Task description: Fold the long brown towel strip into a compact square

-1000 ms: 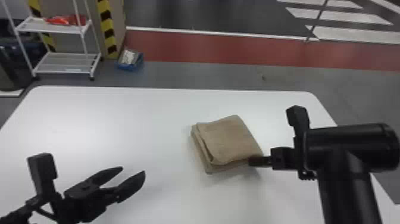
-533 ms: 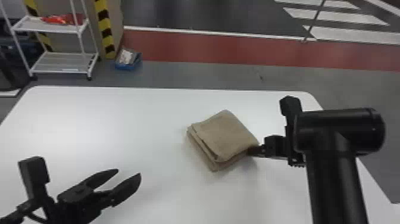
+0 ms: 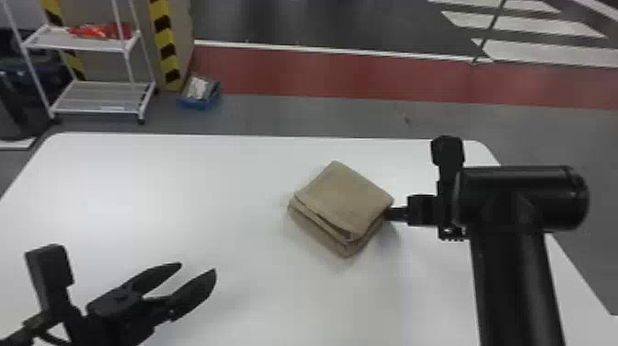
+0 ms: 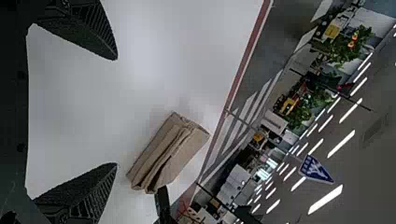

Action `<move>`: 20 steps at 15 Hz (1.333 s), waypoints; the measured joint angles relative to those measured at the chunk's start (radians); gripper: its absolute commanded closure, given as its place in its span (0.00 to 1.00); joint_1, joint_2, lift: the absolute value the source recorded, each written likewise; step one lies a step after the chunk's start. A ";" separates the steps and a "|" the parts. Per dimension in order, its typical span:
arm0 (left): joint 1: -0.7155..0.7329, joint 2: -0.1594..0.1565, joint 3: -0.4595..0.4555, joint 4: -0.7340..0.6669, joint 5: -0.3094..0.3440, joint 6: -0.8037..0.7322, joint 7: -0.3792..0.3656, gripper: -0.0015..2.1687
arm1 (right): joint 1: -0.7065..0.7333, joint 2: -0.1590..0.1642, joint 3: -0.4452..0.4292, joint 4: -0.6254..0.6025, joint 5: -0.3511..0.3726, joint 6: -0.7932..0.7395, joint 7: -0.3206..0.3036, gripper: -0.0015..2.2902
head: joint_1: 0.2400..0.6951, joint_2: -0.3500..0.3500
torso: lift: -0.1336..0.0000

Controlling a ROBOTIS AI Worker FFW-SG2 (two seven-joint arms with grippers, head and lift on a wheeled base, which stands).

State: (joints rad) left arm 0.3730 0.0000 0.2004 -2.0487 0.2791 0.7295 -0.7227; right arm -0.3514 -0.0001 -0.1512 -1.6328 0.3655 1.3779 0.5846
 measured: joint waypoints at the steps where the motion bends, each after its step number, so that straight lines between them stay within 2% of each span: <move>1: -0.002 0.000 0.001 0.000 0.000 0.000 0.000 0.03 | -0.004 0.000 -0.003 0.002 -0.013 -0.018 -0.008 0.94 | 1.00 0.31 | 0.07; 8: -0.028 0.000 0.001 0.019 -0.003 0.000 0.009 0.03 | -0.047 0.000 -0.003 0.092 -0.076 -0.165 -0.049 0.94 | 1.00 0.34 | 0.07; 13: -0.040 0.000 0.002 0.037 -0.006 0.000 0.011 0.03 | -0.085 0.000 0.019 0.246 -0.123 -0.406 -0.092 0.94 | 1.00 0.37 | 0.07; 17: -0.040 0.000 0.005 0.039 -0.006 0.000 0.011 0.03 | -0.084 0.000 0.050 0.284 -0.179 -0.535 -0.097 0.94 | 1.00 0.42 | 0.07; 20: -0.038 0.000 0.006 0.039 -0.006 0.000 0.008 0.03 | -0.078 0.000 0.079 0.289 -0.191 -0.552 -0.097 0.94 | 1.00 0.44 | 0.07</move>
State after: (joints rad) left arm 0.3352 0.0000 0.2068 -2.0095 0.2730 0.7295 -0.7147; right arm -0.4291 0.0000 -0.0721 -1.3440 0.1740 0.8259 0.4878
